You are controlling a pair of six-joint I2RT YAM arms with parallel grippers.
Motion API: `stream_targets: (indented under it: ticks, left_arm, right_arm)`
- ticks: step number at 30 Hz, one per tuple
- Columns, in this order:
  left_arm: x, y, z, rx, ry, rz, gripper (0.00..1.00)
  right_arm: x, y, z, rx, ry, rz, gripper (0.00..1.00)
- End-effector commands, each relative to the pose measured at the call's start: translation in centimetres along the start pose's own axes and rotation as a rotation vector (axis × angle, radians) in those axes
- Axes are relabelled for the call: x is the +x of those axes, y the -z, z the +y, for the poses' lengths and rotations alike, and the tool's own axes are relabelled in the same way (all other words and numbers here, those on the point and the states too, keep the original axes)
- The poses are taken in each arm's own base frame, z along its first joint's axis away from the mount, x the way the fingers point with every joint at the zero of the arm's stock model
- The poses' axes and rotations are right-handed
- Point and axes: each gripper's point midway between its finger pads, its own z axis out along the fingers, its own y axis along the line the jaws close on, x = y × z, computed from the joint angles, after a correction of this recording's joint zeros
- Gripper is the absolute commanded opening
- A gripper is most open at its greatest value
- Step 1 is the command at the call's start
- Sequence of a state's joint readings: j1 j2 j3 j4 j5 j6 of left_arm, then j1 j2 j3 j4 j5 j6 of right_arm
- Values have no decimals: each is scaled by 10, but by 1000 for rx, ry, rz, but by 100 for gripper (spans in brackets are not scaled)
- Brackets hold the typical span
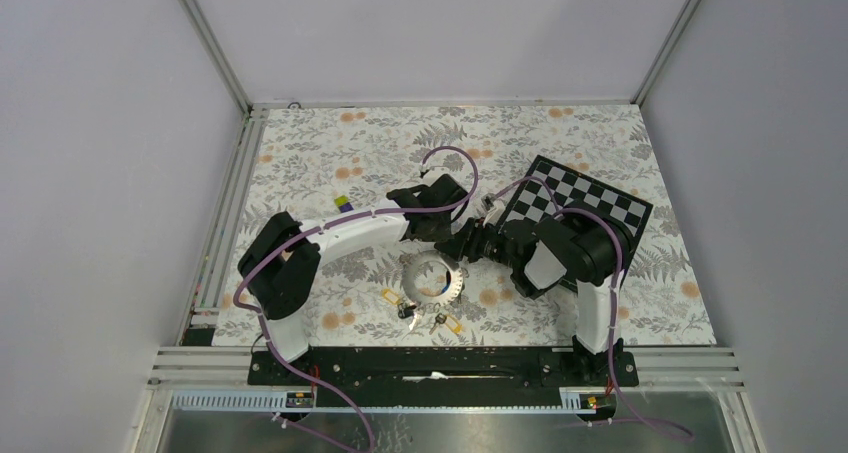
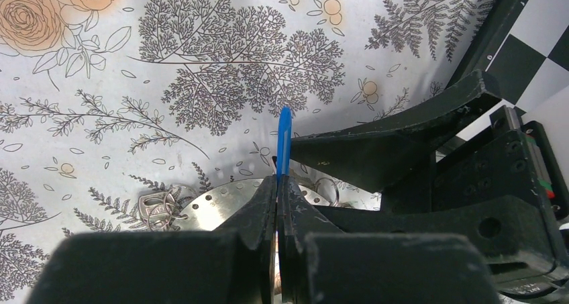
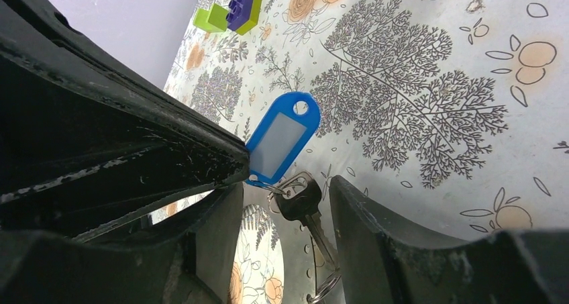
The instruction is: Remove the keys from the keyring
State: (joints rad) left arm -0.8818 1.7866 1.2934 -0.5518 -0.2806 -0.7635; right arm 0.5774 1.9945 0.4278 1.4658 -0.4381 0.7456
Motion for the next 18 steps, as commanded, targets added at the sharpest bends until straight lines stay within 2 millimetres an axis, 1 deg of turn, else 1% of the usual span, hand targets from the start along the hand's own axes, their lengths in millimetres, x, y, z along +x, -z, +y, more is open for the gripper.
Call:
stream_targets:
  ticks: [1, 6, 18]
  left_arm:
    - [-17, 12, -19, 64, 16, -38, 0]
    - [-16, 12, -20, 67, 16, -36, 0]
    - [-16, 13, -20, 71, 20, -34, 0]
  right_arm:
    - [-21, -10, 15, -65, 55, -79, 57]
    - [-23, -12, 17, -76, 55, -86, 54]
    - [-28, -12, 28, -122, 55, -98, 27]
